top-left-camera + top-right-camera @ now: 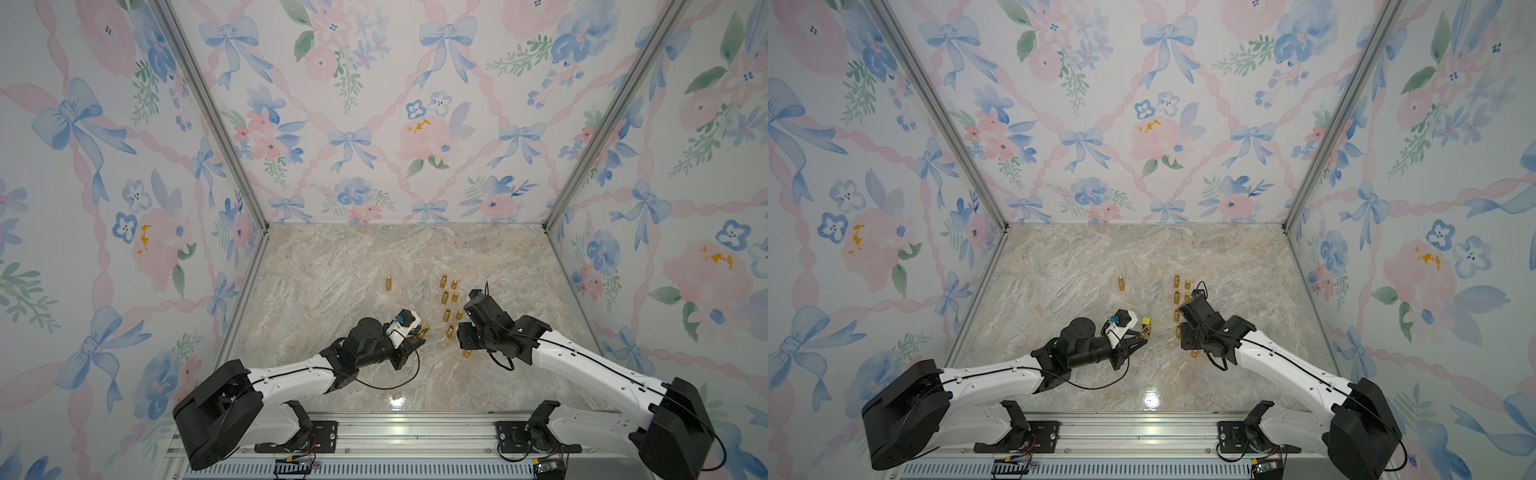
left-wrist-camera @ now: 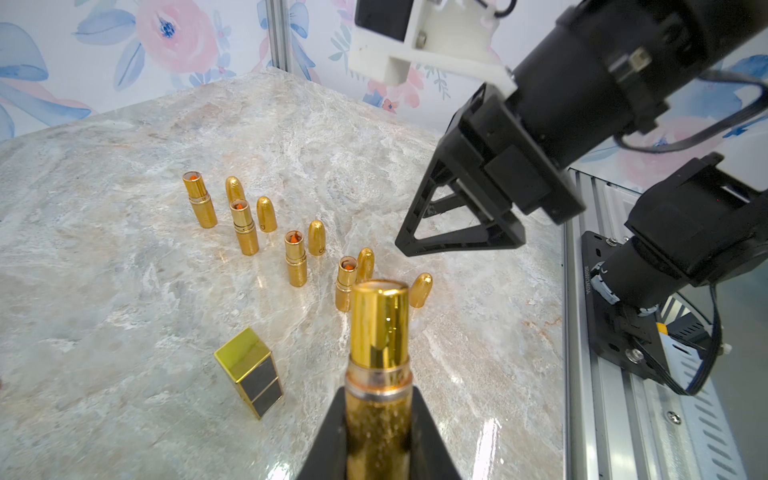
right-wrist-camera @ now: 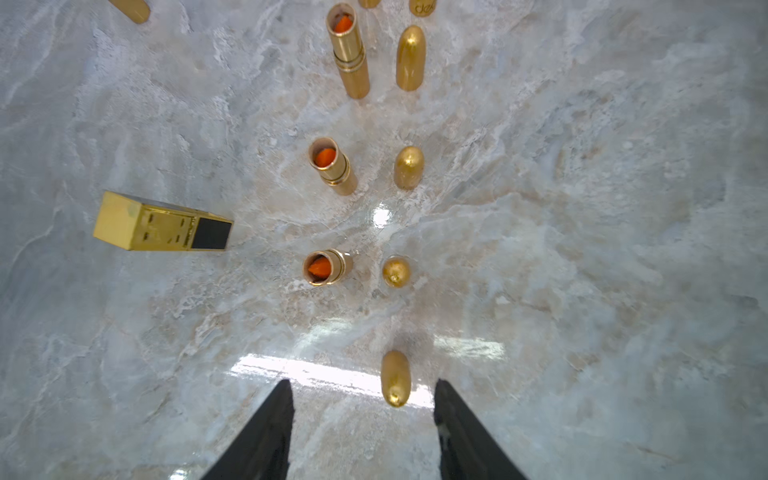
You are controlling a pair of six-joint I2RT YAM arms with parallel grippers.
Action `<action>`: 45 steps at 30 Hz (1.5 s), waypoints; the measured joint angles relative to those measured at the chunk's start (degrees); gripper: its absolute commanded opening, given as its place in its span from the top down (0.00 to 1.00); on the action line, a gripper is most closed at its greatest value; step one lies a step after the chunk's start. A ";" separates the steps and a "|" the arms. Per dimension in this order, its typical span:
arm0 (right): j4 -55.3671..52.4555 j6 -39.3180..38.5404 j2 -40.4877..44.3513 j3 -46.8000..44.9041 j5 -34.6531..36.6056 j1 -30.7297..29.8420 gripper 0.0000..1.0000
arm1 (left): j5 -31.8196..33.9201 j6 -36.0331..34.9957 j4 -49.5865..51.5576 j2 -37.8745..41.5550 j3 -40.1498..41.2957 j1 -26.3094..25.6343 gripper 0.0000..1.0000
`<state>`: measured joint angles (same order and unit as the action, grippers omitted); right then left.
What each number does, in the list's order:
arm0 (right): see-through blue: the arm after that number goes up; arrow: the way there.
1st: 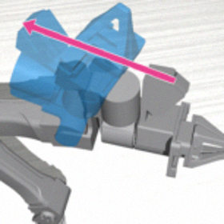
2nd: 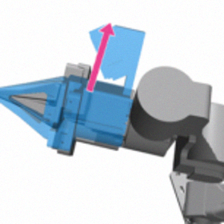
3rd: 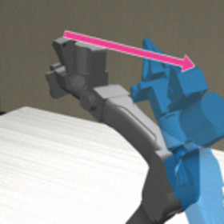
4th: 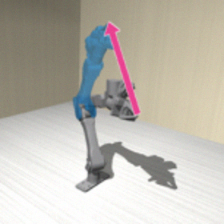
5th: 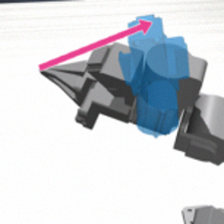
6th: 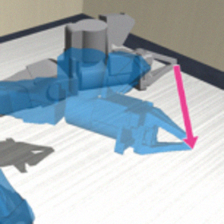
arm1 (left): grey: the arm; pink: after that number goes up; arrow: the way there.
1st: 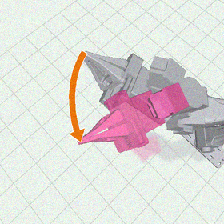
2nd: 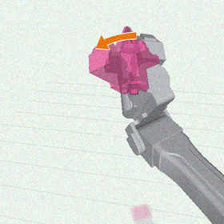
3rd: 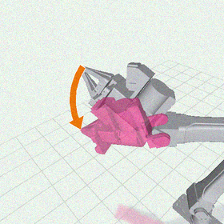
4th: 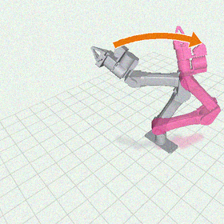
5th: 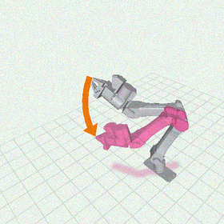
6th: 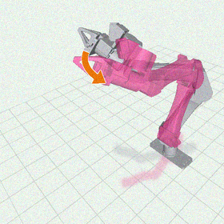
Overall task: Open the lipstick cap
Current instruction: Place the cover at the center of the board, then place the lipstick at the center of the board.
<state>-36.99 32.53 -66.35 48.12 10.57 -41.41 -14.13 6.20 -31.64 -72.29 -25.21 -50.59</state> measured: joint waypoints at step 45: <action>11.78 8.83 -2.58 2.91 -34.14 1.33 0.80 | 2.16 -0.24 0.04 -4.00 -4.96 -3.54 1.00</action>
<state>-25.21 41.36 -68.93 51.03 -23.57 -40.07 -11.97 5.96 -31.59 -76.29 -30.17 -54.13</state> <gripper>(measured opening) 0.215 0.208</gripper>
